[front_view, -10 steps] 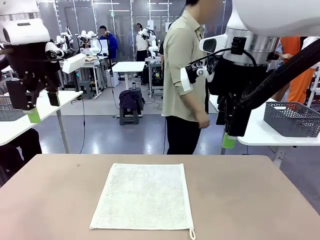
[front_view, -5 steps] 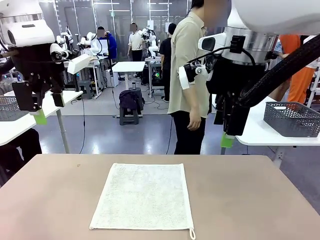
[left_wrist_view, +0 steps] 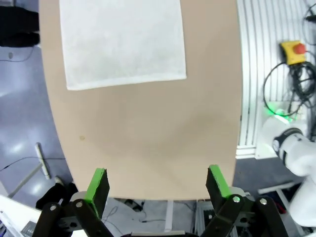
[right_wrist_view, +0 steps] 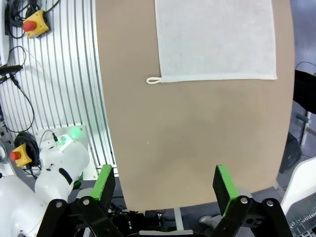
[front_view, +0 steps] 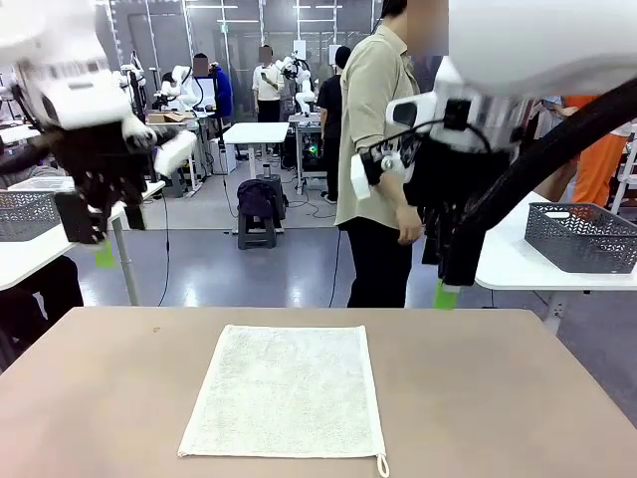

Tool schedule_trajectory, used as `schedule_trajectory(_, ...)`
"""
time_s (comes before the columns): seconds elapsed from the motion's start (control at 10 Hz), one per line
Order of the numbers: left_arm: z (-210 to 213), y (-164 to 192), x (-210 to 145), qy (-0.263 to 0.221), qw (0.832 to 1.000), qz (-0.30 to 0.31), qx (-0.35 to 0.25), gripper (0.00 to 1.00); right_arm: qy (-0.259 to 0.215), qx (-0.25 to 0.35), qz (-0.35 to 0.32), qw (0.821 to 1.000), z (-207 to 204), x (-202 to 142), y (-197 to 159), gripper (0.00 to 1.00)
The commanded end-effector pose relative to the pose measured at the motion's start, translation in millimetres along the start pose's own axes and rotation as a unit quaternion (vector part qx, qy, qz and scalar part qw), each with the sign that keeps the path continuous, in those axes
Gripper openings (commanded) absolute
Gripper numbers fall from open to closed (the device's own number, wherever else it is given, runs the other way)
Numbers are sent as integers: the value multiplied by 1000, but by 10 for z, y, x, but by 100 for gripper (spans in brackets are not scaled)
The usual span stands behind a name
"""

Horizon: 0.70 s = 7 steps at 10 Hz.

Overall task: Fold the towels and place them in the basket.
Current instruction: When a person lays out a Towel with hook on the table, fold it in half twice.

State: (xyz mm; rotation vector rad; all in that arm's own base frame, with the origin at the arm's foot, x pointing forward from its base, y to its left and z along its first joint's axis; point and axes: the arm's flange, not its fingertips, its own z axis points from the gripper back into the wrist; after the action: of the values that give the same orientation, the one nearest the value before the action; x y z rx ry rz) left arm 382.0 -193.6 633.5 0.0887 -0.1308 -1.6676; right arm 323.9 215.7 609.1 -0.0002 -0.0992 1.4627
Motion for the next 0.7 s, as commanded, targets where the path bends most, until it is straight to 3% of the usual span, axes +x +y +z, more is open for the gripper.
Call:
schedule_trajectory(0.0,-573,33,-4,-29,999,12,5,100,-5,-9,10,1000,-369,-35,-123,100)
schedule_trajectory(0.4,-1716,48,-82,-56,998,14,-36,100,-25,8,11,1000,-1315,-118,-306,100)
schedule_trajectory(0.6,-2097,-89,2,-56,997,22,-53,100,-24,20,-5,999,-1766,-45,-282,100)
